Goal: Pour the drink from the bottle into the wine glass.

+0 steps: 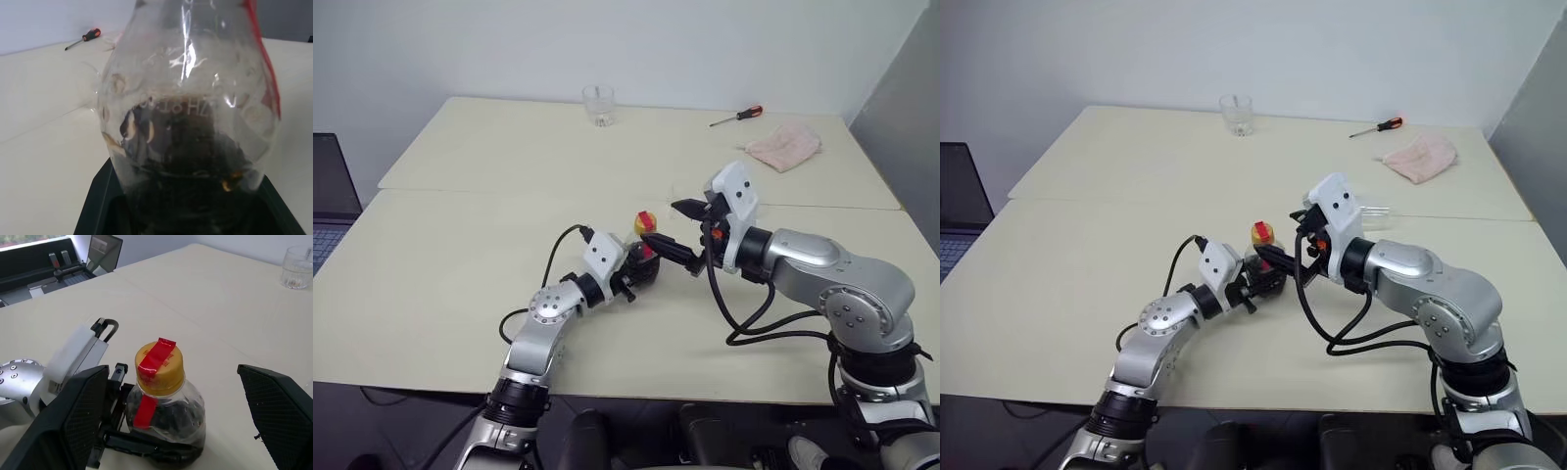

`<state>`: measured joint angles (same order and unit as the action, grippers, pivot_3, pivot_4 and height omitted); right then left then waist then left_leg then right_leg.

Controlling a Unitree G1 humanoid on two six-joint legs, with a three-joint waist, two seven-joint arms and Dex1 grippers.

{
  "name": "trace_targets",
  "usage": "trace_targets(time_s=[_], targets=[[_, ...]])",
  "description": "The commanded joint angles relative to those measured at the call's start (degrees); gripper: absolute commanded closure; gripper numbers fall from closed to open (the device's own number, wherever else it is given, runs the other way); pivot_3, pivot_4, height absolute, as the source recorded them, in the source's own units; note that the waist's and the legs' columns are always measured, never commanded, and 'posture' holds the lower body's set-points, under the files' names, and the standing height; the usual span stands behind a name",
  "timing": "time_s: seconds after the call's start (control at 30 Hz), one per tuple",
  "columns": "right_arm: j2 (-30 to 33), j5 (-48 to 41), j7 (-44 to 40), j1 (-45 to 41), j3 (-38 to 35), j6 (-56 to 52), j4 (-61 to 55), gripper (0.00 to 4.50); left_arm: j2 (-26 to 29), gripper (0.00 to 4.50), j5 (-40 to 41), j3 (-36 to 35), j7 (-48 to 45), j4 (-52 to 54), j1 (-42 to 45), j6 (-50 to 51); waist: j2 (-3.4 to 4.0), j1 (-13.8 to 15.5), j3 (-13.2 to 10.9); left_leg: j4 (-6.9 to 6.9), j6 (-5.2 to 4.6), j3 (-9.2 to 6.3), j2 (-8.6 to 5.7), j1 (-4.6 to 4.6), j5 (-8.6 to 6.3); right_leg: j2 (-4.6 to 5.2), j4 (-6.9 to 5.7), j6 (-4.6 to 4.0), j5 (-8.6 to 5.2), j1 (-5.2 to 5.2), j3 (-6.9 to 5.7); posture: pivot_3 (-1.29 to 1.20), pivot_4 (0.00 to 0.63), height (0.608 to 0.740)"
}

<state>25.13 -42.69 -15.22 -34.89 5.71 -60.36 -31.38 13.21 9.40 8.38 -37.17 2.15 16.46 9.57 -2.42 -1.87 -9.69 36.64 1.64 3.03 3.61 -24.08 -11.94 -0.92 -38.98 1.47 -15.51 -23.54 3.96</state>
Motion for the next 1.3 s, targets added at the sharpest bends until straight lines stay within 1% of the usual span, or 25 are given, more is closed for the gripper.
trace_targets(time_s=[0.03, 0.17, 0.23, 0.33, 0.37, 0.43, 0.5, 0.63, 0.77, 0.97, 1.07, 1.17, 1.3], targets=[[1.0, -1.3, -1.1, -1.2, -3.8, 0.0, -2.3, 0.00, 0.4, 3.01, 3.3, 0.7, -3.9, 3.3, 0.6, -1.2, 0.00, 0.0, 0.0, 0.00, 0.00, 0.01, 0.00, 0.00, 0.00, 0.00, 0.00, 0.00, 0.00, 0.00, 0.01, 0.00, 0.150, 0.740], [6.5, -5.4, -6.2, 0.3, -9.5, -0.4, -4.0, 0.00, 2.8, 3.03, 8.1, 0.0, -11.5, 2.7, 2.9, 0.0, 0.01, 0.0, 0.0, 0.00, 0.00, 0.00, -0.01, -0.03, 0.00, 0.00, 0.02, 0.00, 0.00, -0.02, -0.03, 0.00, 0.150, 0.740], [10.8, -8.6, -10.0, 2.5, -13.4, -0.7, -5.2, 0.00, 5.5, 3.03, 11.4, -1.5, -16.7, 1.9, 4.9, 1.1, -0.01, 0.2, 0.0, 0.00, 0.00, -0.02, -0.03, -0.05, 0.00, 0.00, 0.02, 0.00, 0.00, -0.02, -0.05, 0.00, 0.150, 0.740], [14.6, -12.3, -14.1, 5.7, -17.7, 0.7, -5.8, 0.00, 8.3, 3.07, 14.6, -2.4, -22.1, 0.1, 8.2, 3.1, 0.01, 0.1, 0.0, 0.01, -0.01, -0.10, -0.05, -0.09, 0.00, -0.02, 0.05, -0.01, -0.01, -0.03, -0.14, 0.00, 0.150, 0.740], [15.4, -13.0, -15.2, 6.6, -18.5, 1.1, -5.8, 0.00, 8.7, 3.08, 15.3, -2.5, -23.3, -0.5, 9.2, 3.6, 0.01, 0.0, 0.0, 0.01, -0.01, -0.10, -0.08, -0.08, 0.00, -0.03, 0.04, -0.01, -0.01, -0.02, -0.14, 0.00, 0.150, 0.740], [17.1, -11.5, -17.7, 8.9, -18.1, 3.3, -6.3, 0.00, 9.1, 3.08, 16.4, -2.4, -25.8, -1.6, 12.0, 4.3, 0.01, 0.0, 0.0, 0.01, -0.01, -0.09, -0.07, -0.06, -0.01, -0.04, 0.04, -0.01, -0.02, -0.02, -0.13, 0.00, 0.150, 0.740], [17.1, -10.6, -18.0, 9.4, -17.0, 4.7, -6.3, 0.00, 9.0, 3.08, 17.5, -1.7, -27.9, -1.6, 13.6, 5.4, 0.02, -0.1, 0.0, 0.02, -0.01, -0.09, -0.09, -0.07, -0.01, -0.07, 0.05, 0.00, -0.02, -0.02, -0.14, 0.00, 0.150, 0.740], [14.8, -9.5, -16.6, 7.9, -15.1, 6.8, -5.4, 0.00, 8.3, 3.08, 18.4, -0.3, -30.5, -1.2, 14.0, 6.9, 0.04, -0.4, -0.1, 0.01, -0.01, -0.08, -0.08, -0.05, -0.01, -0.14, 0.04, 0.00, -0.02, -0.03, -0.10, 0.00, 0.150, 0.740], [14.0, -11.2, -15.5, 7.0, -15.7, 6.9, -6.2, 0.00, 8.1, 3.08, 18.5, 0.8, -31.8, -0.6, 14.0, 7.6, 0.05, -0.3, -0.1, 0.01, -0.01, -0.15, -0.08, -0.08, -0.01, -0.15, 0.04, -0.01, -0.02, -0.04, -0.11, 0.00, 0.150, 0.740], [13.8, -16.0, -12.9, 5.2, -16.7, 6.0, -7.3, 0.00, 8.2, 3.08, 16.7, 1.8, -32.4, -0.9, 13.1, 5.9, 0.05, -0.3, -0.1, 0.01, -0.01, -0.14, -0.07, -0.08, -0.01, -0.12, 0.04, -0.01, -0.02, -0.04, -0.10, 0.00, 0.150, 0.740], [13.2, -17.7, -11.3, 4.2, -15.4, 5.8, -7.7, 0.00, 7.7, 3.08, 14.2, 2.4, -31.4, -2.0, 13.2, 2.8, 0.05, -0.3, -0.1, 0.00, -0.01, -0.14, -0.06, -0.08, -0.01, -0.11, 0.04, -0.02, -0.02, -0.04, -0.06, 0.00, 0.150, 0.740], [12.2, -18.5, -9.4, 3.2, -14.1, 5.6, -7.6, 0.00, 7.3, 3.08, 13.5, 2.4, -31.1, -2.7, 13.2, 1.9, 0.05, -0.3, -0.1, 0.01, -0.01, -0.14, -0.06, -0.07, -0.01, -0.10, 0.04, -0.02, -0.02, -0.04, -0.02, 0.00, 0.150, 0.740], [10.9, -17.1, -5.3, 2.2, -11.0, 4.6, -7.8, 0.00, 7.2, 3.11, 12.6, 2.7, -30.5, -2.7, 13.0, 1.4, 0.05, -0.3, -0.1, 0.00, -0.01, -0.16, -0.04, -0.09, -0.01, -0.10, 0.04, -0.03, -0.03, -0.05, -0.02, 0.00, 0.150, 0.740]])
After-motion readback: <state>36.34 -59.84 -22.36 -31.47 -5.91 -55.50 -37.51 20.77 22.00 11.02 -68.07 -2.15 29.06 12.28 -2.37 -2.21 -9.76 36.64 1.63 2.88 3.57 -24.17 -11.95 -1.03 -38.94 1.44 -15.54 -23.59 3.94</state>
